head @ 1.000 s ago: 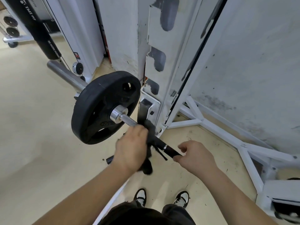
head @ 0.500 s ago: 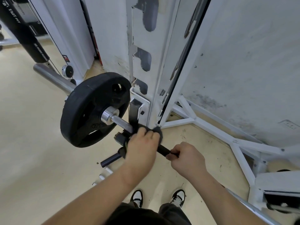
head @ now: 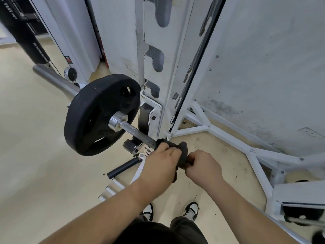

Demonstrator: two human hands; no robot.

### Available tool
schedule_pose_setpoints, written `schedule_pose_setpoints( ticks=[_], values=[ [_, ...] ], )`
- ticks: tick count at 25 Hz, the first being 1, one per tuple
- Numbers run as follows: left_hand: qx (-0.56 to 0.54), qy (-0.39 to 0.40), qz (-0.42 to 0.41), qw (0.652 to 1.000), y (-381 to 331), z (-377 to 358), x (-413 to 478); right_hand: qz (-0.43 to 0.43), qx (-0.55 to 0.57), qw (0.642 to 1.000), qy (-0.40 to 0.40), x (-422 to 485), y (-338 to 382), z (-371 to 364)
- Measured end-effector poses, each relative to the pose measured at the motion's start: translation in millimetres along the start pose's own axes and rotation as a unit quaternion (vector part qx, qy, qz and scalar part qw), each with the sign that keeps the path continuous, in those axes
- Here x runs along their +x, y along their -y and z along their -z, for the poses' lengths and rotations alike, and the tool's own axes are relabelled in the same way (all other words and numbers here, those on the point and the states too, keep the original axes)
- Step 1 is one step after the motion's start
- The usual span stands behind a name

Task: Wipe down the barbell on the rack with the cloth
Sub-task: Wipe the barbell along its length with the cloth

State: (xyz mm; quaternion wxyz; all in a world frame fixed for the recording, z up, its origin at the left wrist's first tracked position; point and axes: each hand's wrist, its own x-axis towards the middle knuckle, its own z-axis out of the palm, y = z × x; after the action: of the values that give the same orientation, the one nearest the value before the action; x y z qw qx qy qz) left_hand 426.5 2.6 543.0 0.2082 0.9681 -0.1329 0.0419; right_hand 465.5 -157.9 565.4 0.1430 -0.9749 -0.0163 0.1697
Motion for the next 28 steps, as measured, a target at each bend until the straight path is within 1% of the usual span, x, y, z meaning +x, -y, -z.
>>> schedule_pose_setpoints(
  ticks=[1, 2, 4, 5, 6, 7, 8, 9, 10, 11, 12, 13, 14, 15, 16, 17, 18, 20, 21, 22, 23, 24, 25, 26, 27, 28],
  values=[
    [0.015, 0.003, -0.015, 1.0, 9, 5, 3, 0.0, -0.001, 1.0, 0.002, 0, 0, 1],
    [0.039, -0.006, -0.002, 0.999, 22, 13, 9, -0.003, 0.007, 1.0, 0.003, -1, 0, 1],
    [0.077, -0.059, 0.074, 0.993, 44, 27, 22, -0.012, 0.031, 0.999, 0.005, -3, 1, 1],
    [0.083, -0.071, 0.104, 0.988, 43, 29, 24, -0.014, 0.036, 0.999, 0.005, -2, 1, 0],
    [0.082, -0.073, 0.114, 0.987, 34, 24, 21, -0.017, 0.035, 0.999, 0.006, -2, 2, 0],
    [0.064, -0.059, 0.099, 0.991, 20, 14, 16, -0.018, 0.029, 0.999, 0.007, -2, 2, 0],
    [0.032, -0.032, 0.065, 0.997, 4, 3, 9, -0.018, 0.02, 1.0, 0.007, -2, 2, 0],
    [0.005, -0.017, 0.013, 1.0, -6, -5, 1, -0.015, 0.012, 1.0, 0.005, -2, 2, 1],
    [-0.006, -0.012, -0.034, 0.999, -4, -7, -2, -0.013, 0.009, 1.0, 0.005, -2, 1, 1],
    [-0.001, -0.002, -0.054, 0.999, 7, -1, -2, -0.012, 0.011, 1.0, 0.006, -4, 1, 2],
    [0.012, -0.009, -0.044, 0.999, 23, 7, 1, -0.014, 0.019, 1.0, 0.008, -5, 2, 2],
    [0.031, -0.04, -0.002, 0.999, 37, 15, 4, -0.016, 0.028, 0.999, 0.008, -6, 3, 2],
    [0.053, -0.072, 0.06, 0.994, 46, 18, 6, -0.017, 0.035, 0.999, 0.006, -6, 3, 2],
    [0.065, -0.091, 0.115, 0.987, 46, 16, 4, -0.016, 0.038, 0.999, 0.004, -6, 4, 1],
    [0.059, -0.096, 0.141, 0.983, 37, 10, -1, -0.017, 0.038, 0.999, 0.004, -6, 4, 1],
    [0.028, -0.087, 0.138, 0.986, 22, -1, -7, -0.018, 0.035, 0.999, 0.006, -5, 5, 1],
    [-0.008, -0.076, 0.108, 0.991, 7, -12, -15, -0.02, 0.027, 0.999, 0.007, -5, 5, 2],
    [-0.062, -0.057, 0.018, 0.996, -9, -26, -30, -0.021, 0.017, 1.0, 0.008, -4, 4, 3],
    [-0.102, -0.048, 0.023, 0.993, -8, -27, -35, -0.021, 0.015, 1.0, 0.01, -4, 4, 3],
    [-0.163, -0.043, 0.076, 0.983, -4, -21, -40, -0.024, 0.016, 1.0, 0.011, -5, 4, 3],
    [-0.237, -0.049, 0.165, 0.956, -1, -14, -46, -0.027, 0.02, 0.999, 0.011, -5, 5, 3],
    [-0.306, -0.077, 0.268, 0.91, 3, -10, -53, -0.031, 0.028, 0.999, 0.009, -5, 6, 3],
    [-0.358, -0.101, 0.369, 0.851, 6, -8, -58, -0.034, 0.036, 0.999, 0.007, -5, 7, 3],
    [-0.401, -0.116, 0.453, 0.788, 8, -7, -59, -0.037, 0.04, 0.998, 0.008, -4, 7, 3],
    [-0.441, -0.138, 0.505, 0.729, 8, -6, -54, -0.039, 0.044, 0.998, 0.01, -4, 7, 2],
    [-0.486, -0.168, 0.527, 0.677, 6, -6, -45, -0.041, 0.044, 0.998, 0.011, -4, 7, 2]
  ],
)
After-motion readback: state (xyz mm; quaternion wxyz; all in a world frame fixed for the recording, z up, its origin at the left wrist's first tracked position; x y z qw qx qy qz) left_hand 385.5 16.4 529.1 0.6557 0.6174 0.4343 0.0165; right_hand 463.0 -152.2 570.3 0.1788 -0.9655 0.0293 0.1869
